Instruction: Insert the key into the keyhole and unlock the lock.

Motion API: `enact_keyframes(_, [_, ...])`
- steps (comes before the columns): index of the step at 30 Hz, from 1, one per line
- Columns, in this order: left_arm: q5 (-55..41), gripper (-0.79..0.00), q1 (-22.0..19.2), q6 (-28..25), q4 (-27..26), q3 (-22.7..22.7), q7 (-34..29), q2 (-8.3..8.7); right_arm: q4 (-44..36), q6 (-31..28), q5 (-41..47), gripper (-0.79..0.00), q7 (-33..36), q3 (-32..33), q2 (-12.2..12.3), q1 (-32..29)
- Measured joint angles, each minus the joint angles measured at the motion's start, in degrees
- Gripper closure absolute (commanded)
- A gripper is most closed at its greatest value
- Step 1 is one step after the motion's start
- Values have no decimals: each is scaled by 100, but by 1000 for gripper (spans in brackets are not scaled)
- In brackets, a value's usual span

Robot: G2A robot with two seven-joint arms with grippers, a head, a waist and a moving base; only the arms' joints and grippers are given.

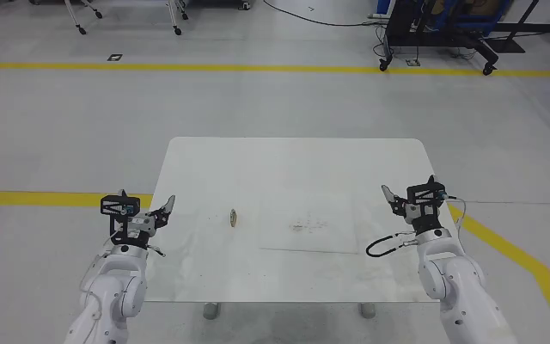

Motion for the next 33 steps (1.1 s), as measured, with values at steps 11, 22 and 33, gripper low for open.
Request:
enact_keyframes(11, [0,-785,0,0,0,0,0,0,0,0,0,-785,0,0,0,0])
enact_keyframes(22, [0,-785,0,0,0,0,0,0,0,0,0,-785,0,0,0,0])
enact_keyframes(33, [0,-785,0,0,0,0,0,0,237,-992,182,-785,259,-479,-18,422])
